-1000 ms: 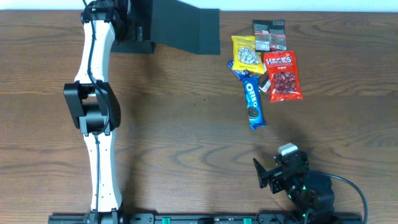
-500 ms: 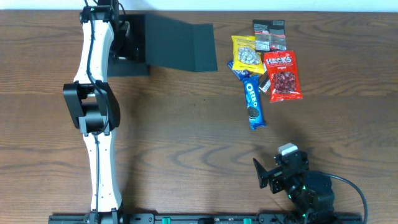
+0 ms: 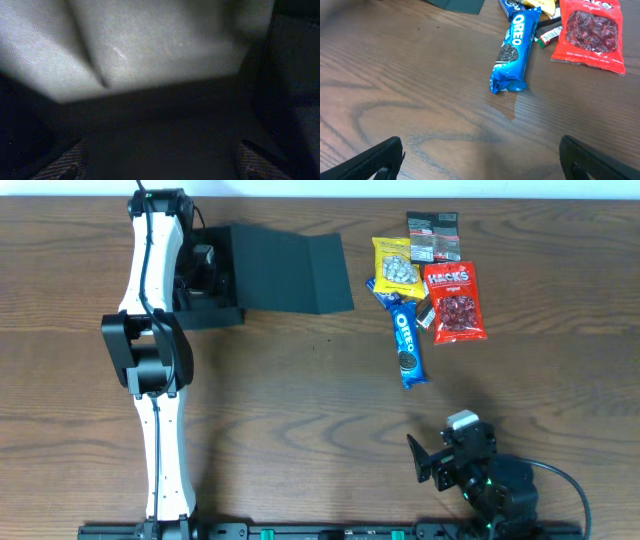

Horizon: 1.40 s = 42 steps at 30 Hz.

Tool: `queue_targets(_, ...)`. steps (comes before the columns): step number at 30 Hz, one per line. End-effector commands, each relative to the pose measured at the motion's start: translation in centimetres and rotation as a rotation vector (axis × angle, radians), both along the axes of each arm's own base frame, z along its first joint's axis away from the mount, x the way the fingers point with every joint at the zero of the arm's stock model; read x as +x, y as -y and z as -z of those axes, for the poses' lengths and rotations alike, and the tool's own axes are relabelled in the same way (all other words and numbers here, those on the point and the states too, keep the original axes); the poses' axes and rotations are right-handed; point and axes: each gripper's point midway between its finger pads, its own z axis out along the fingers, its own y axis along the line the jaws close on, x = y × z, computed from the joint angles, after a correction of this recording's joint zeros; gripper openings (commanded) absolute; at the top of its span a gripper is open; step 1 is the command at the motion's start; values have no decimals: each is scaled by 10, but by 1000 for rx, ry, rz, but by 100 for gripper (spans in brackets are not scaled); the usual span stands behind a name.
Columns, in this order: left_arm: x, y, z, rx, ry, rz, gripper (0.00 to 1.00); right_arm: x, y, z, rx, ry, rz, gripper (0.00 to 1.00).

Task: Pack container
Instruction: 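Grip the box wall with the left gripper and drag it toward the robot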

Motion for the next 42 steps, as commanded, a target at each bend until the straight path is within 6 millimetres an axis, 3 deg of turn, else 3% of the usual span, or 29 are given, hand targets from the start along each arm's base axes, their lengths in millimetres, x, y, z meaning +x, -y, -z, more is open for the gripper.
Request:
queue_targets(1,-7,4,-14,-14,-14,-18,95,1,4,0,11,-2,27,99)
queue_targets(5,-12,9,-19,-29,-29,-28,96,1,4,0,11,-2,27,99)
queue_targets(8,4,8,-44,-13,92,-20,95,1,4,0,11,-2,27,99)
queue_targets(11,27,-6,-100,75,305,-13,95,1,4,0,11,-2,27,99)
queue_targets(13,41,-23,-165,169,524,0,95,1,4,0,11,-2,27,99)
queue_targets(16,53,-30,-235,182,766,106,96,1,4,0,11,-2,27,99)
queue_targets(19,65,-45,-272,219,910,122,95,1,4,0,11,-2,27,99)
queue_targets(21,74,-60,-281,235,961,100,95,1,4,0,11,-2,27,99)
queue_targets(25,86,-83,-256,190,936,63,95,1,4,0,11,-2,27,99)
queue_targets(29,96,-104,-197,175,816,16,96,1,4,0,11,-2,27,99)
queue_targets(38,113,-106,-87,134,626,8,95,1,4,0,11,-2,27,99)
queue_targets(42,112,-109,-52,122,562,-32,96,1,4,0,11,-2,27,99)
